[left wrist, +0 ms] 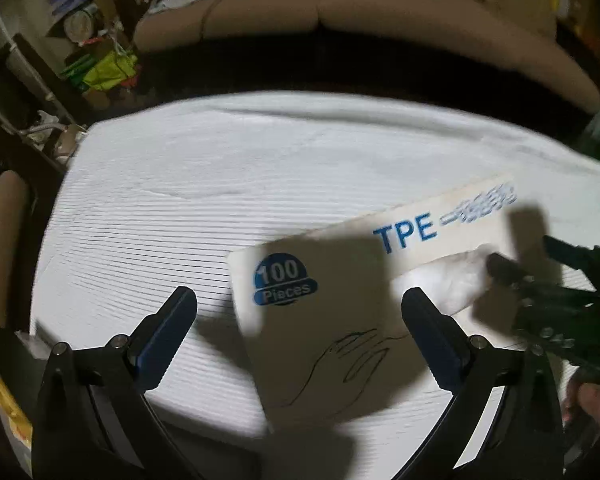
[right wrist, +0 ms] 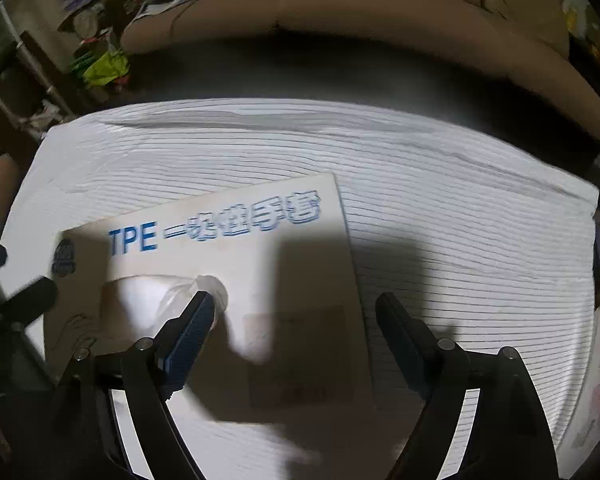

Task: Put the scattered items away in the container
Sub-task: 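Move both open tools to the white TPE glove box, then grasp the glove box edge with the left tool while the right tool grips its opening, then lift the glove box with both tools and carry it over the black box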

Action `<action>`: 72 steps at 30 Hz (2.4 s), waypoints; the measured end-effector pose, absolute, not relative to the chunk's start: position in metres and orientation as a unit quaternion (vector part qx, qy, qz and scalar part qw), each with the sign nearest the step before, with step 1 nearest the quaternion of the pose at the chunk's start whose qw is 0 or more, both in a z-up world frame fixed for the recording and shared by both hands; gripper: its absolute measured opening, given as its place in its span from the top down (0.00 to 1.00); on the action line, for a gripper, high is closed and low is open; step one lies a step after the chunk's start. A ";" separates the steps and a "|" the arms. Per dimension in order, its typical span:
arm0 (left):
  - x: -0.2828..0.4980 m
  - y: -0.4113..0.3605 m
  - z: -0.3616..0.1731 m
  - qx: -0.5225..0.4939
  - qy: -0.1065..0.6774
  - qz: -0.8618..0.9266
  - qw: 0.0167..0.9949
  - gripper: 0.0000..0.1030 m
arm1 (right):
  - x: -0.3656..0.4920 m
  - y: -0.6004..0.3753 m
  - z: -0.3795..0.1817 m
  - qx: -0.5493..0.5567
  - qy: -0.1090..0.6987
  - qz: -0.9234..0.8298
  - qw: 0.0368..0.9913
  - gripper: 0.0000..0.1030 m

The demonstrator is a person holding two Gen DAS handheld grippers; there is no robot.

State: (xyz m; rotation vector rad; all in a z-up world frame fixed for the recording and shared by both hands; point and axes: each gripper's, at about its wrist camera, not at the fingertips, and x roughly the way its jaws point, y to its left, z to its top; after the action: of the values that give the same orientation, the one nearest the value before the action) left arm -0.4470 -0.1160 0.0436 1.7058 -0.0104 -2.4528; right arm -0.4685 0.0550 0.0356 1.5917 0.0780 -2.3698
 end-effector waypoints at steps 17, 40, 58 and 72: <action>-0.431 -0.100 0.021 0.564 0.085 -0.818 0.067 0.10 | -0.449 0.077 0.057 0.512 0.039 -0.847 0.137 0.23; -0.111 -0.356 0.193 0.439 0.180 -0.869 0.141 0.08 | -0.224 -0.166 0.231 0.406 0.168 -0.840 0.318 0.23; -0.080 -0.450 0.121 0.500 0.181 -0.836 0.134 0.09 | -0.247 -0.309 0.137 0.489 0.194 -0.772 0.356 0.23; -0.006 -0.390 0.117 0.408 0.347 -0.842 0.064 0.06 | -0.244 -0.365 0.130 0.384 0.332 -0.750 0.423 0.18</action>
State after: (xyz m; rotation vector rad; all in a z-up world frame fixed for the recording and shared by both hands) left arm -0.0061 -0.3904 0.1169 1.2325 1.0482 -2.5426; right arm -0.2439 -0.3646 0.1297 0.9624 0.8316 -1.8778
